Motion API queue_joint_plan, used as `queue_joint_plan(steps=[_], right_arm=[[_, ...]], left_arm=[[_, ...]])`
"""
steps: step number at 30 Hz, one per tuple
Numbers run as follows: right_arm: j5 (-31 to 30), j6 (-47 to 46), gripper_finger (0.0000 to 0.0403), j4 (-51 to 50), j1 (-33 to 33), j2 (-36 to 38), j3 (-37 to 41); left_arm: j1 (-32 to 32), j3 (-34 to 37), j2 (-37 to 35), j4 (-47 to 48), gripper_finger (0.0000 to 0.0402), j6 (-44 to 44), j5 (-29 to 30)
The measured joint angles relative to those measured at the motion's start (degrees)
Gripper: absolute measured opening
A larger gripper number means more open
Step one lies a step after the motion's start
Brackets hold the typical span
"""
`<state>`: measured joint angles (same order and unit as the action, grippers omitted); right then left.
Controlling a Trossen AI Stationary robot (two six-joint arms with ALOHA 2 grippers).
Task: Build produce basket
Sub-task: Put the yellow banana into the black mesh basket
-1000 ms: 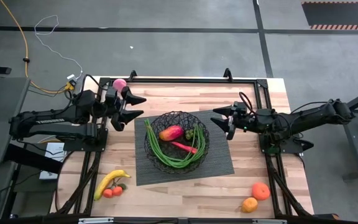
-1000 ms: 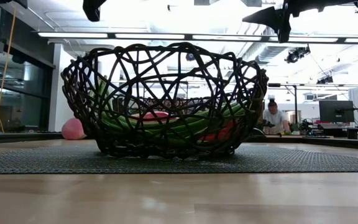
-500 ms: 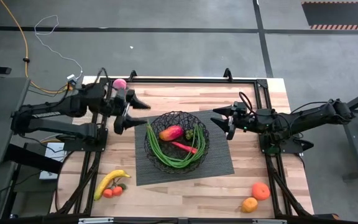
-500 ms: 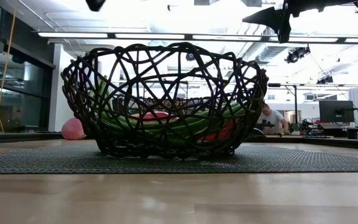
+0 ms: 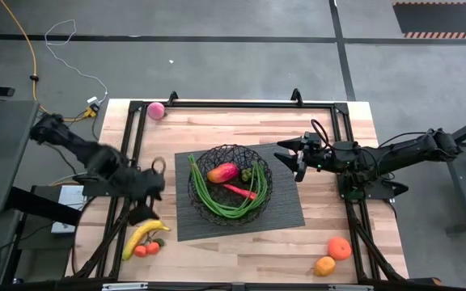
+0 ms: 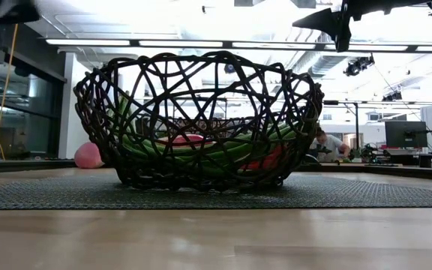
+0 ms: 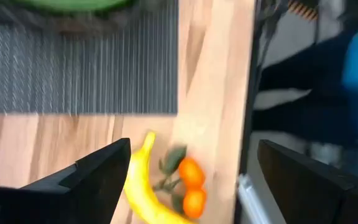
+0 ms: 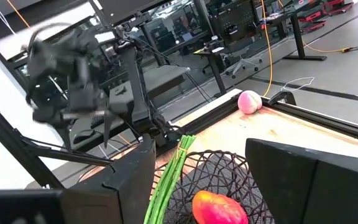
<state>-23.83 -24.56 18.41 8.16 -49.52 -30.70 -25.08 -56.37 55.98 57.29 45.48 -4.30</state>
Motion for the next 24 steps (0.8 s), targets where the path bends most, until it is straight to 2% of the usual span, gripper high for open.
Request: queue_joint_plan(steps=[5,8,15,24], right_arm=[[0.0,0.04,0.0231,-0.17,0.0,0.0,0.0],[0.0,0.13,0.0231,-0.41,0.0,0.0,-0.01],[0.02,0.02,0.0231,-1.95,0.0,-0.02,-0.04],[0.02,0.02,0.0231,-2.77,0.0,-0.02,-0.04]], left_arm=[[-9.93,5.67,3.09,-0.93,0.0339,5.74,2.69],[-13.18,9.01,5.38,-0.96,0.0339,13.55,2.96],[-17.61,13.56,10.36,-2.77,0.0339,29.0,2.46],[-20.73,13.62,17.48,-6.28,0.0339,32.97,5.14]])
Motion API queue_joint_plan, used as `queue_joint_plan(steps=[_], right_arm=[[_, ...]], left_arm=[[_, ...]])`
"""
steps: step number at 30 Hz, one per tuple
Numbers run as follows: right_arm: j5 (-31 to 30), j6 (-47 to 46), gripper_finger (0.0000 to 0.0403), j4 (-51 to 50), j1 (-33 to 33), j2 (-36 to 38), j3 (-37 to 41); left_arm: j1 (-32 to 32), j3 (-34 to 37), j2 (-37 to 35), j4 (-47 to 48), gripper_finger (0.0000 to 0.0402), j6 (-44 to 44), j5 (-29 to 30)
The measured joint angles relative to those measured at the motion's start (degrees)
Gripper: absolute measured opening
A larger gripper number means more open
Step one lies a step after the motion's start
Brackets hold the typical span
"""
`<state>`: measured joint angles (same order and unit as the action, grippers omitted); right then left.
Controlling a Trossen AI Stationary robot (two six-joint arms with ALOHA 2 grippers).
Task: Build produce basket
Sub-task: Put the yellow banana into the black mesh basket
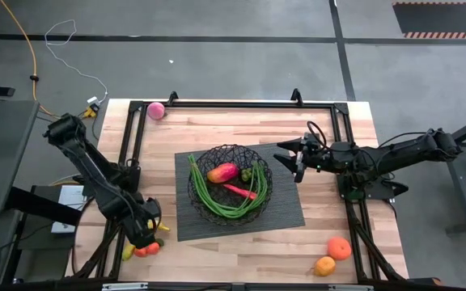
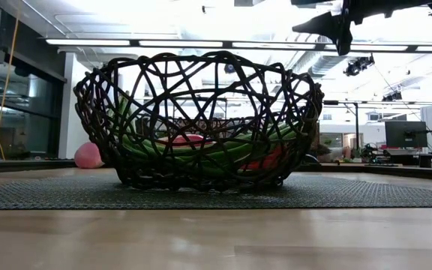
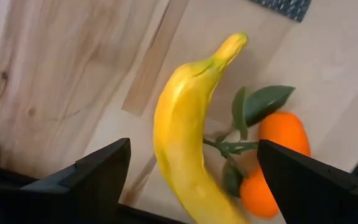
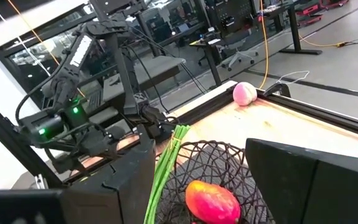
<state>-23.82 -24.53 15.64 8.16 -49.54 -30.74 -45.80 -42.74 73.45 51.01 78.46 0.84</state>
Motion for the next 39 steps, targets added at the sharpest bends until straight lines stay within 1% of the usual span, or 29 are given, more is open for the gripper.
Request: queue_joint_plan(steps=[9,13,15,18,21,30,33,36,39], right_arm=[[0.01,0.0,0.0231,-0.18,0.0,0.0,0.0],[0.01,0.13,0.0231,-0.3,0.0,0.0,0.0],[0.01,0.12,0.0231,-0.36,0.0,0.0,0.0],[0.0,0.13,0.0231,-0.37,0.0,0.0,0.0],[0.01,0.13,0.0231,-0.37,0.0,0.0,0.0],[-0.02,0.15,0.0231,-0.37,0.0,0.0,0.0],[-0.02,0.07,0.0231,-0.37,0.0,0.0,0.0],[-0.02,0.13,0.0231,-0.37,0.0,0.0,0.0],[-0.02,0.02,0.0231,-0.37,0.0,0.0,0.0]], left_arm=[[-2.24,-0.02,8.91,0.0,0.0339,0.05,0.26],[-2.38,-0.02,11.46,-0.05,0.0339,0.92,0.11],[-2.38,-0.02,12.27,-0.07,0.0332,0.97,-0.13],[-2.37,-0.02,13.32,-0.27,0.0311,1.02,-0.15],[-2.36,-0.02,13.45,-0.34,0.0279,1.03,-0.15],[-2.36,-0.02,13.46,-1.29,0.0146,0.9,-0.37],[-2.36,-0.04,13.46,-1.29,0.0113,0.9,-0.37],[-2.36,-0.04,13.46,-1.29,0.0106,0.84,-0.33],[-2.36,-0.04,13.46,-1.28,0.0123,0.14,-0.27]])
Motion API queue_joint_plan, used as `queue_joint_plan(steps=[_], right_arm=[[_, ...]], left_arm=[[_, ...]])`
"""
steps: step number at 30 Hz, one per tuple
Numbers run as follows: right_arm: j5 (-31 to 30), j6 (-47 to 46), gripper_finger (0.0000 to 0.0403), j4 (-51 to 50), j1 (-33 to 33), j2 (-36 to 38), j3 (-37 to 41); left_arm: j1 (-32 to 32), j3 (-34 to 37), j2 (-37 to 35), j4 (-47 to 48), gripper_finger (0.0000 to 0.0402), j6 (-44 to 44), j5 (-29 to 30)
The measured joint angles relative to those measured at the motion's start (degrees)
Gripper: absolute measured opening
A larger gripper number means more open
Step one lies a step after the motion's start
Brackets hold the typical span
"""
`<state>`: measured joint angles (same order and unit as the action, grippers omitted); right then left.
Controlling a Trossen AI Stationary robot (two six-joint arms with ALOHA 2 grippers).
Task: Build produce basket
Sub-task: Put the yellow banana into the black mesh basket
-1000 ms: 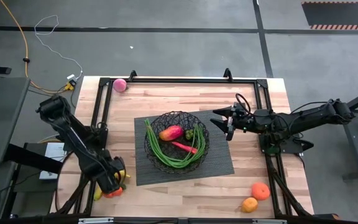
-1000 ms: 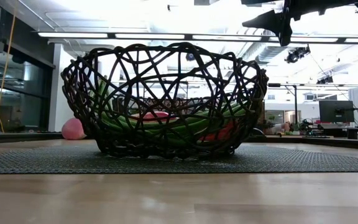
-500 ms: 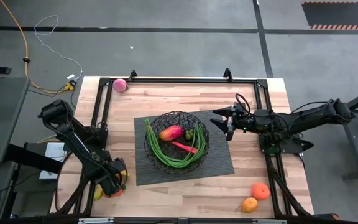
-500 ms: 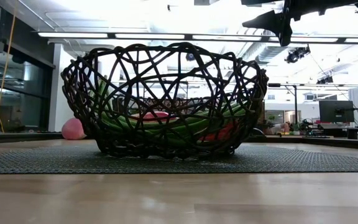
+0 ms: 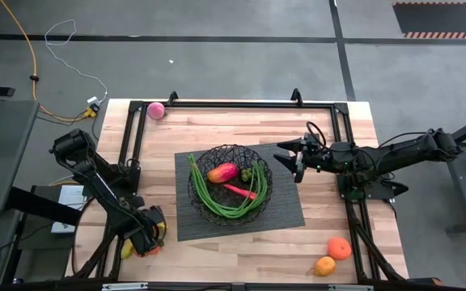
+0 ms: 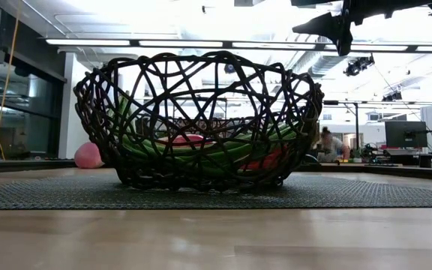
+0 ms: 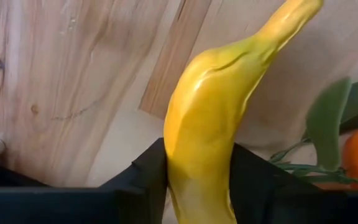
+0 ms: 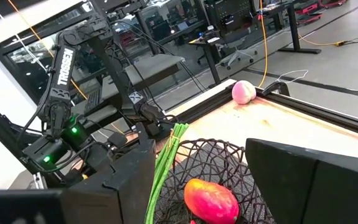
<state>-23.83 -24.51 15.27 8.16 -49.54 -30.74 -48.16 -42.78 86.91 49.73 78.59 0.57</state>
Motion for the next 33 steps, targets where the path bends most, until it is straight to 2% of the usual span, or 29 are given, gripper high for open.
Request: queue_joint_plan(steps=[4,12,18,25,29,33], right_arm=[[0.0,0.0,0.0231,0.0,0.0,0.0,0.0],[-0.01,-0.02,0.0231,-0.02,0.0,0.0,0.0],[-0.02,0.11,0.0231,-0.01,0.0,0.0,0.0],[-0.01,0.46,0.0231,0.0,0.0,0.02,0.0],[-0.02,0.57,0.0231,0.0,0.0,0.02,0.0],[-0.02,0.57,0.0231,0.0,0.0,0.02,0.0]], left_arm=[[0.02,0.0,0.0,0.03,0.0142,-1.68,-0.1],[0.02,0.0,0.0,0.03,0.0122,-2.26,-0.19],[1.01,0.0,-2.7,0.45,0.0126,-3.31,-0.56],[5.95,0.0,-12.16,4.27,0.0128,-10.22,-0.48],[10.54,0.0,-20.69,6.22,0.0128,-14.9,-0.74],[15.99,-1.12,-30.4,5.95,0.0128,-19.52,-3.59]])
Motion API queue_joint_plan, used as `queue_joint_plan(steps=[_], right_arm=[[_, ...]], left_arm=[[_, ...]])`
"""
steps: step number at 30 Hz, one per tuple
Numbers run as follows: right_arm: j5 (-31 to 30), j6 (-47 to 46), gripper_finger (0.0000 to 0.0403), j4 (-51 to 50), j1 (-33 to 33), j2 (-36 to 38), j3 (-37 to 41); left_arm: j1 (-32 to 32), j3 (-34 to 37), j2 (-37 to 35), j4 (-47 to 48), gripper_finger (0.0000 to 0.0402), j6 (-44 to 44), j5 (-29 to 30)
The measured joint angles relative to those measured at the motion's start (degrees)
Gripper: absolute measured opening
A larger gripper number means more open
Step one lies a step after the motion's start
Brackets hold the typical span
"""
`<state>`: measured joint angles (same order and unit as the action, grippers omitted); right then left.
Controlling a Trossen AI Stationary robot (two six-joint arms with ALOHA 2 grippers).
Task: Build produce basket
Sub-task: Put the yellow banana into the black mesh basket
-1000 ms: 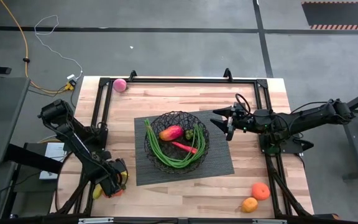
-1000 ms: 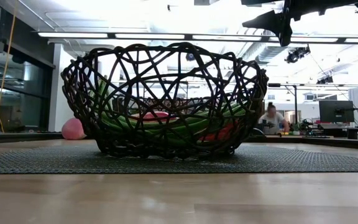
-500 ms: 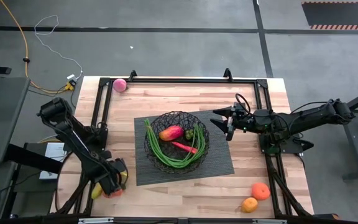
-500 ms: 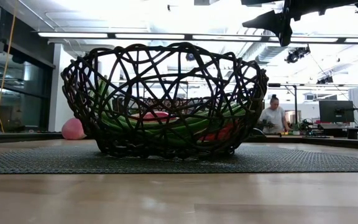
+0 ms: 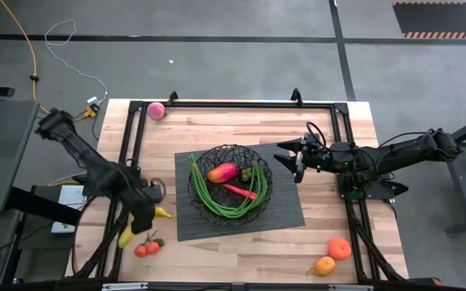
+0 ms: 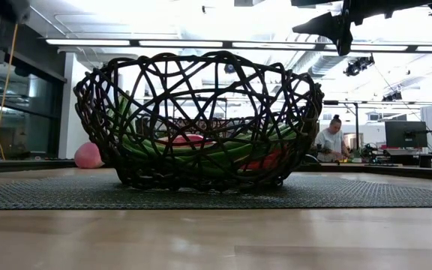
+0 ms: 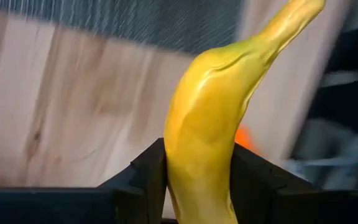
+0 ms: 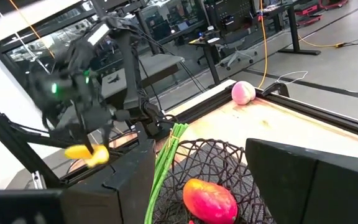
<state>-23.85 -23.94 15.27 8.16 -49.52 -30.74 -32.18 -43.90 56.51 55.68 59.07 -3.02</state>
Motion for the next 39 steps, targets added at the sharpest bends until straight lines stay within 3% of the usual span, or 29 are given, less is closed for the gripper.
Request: queue_joint_plan(steps=[4,8,15,19,22,25,29,34,39], right_arm=[[-0.01,0.0,0.0231,0.09,0.0,0.0,0.02],[-0.01,0.0,0.0231,0.98,0.0,0.0,0.02],[-0.01,1.4,0.0231,6.78,-0.02,0.0,0.07],[-0.01,3.48,0.0231,10.25,-0.3,0.0,0.07],[-0.03,3.49,0.0231,12.26,-0.77,0.0,0.07],[-0.03,4.47,0.0231,13.56,-0.81,0.0,0.07],[-0.03,6.06,0.0231,14.26,-0.79,0.0,0.07],[-0.03,6.47,0.0231,14.27,-0.8,0.0,0.07],[0.12,6.47,0.0231,14.25,-0.81,0.0,0.07]], left_arm=[[6.22,-5.0,-7.69,-0.52,0.0129,-3.36,1.25],[13.55,-11.26,-11.35,-7.48,0.0129,-10.08,8.44],[24.25,-19.58,-11.38,-27.01,0.0129,-35.16,16.43],[29.94,-19.78,-11.28,-37.9,0.0129,-48.96,17.25],[33.97,-19.78,-10.51,-40.29,0.0129,-54.12,16.08],[37.47,-18.56,-9.3,-42.07,0.0129,-54.9,11.38],[40.06,-10.5,-7.58,-57.05,0.0129,-51.3,4.2],[41.25,1.0,-4.4,-76.31,0.0129,-44.51,3.53],[41.34,4.29,-1.99,-83.2,0.0129,-41.84,3.7]])
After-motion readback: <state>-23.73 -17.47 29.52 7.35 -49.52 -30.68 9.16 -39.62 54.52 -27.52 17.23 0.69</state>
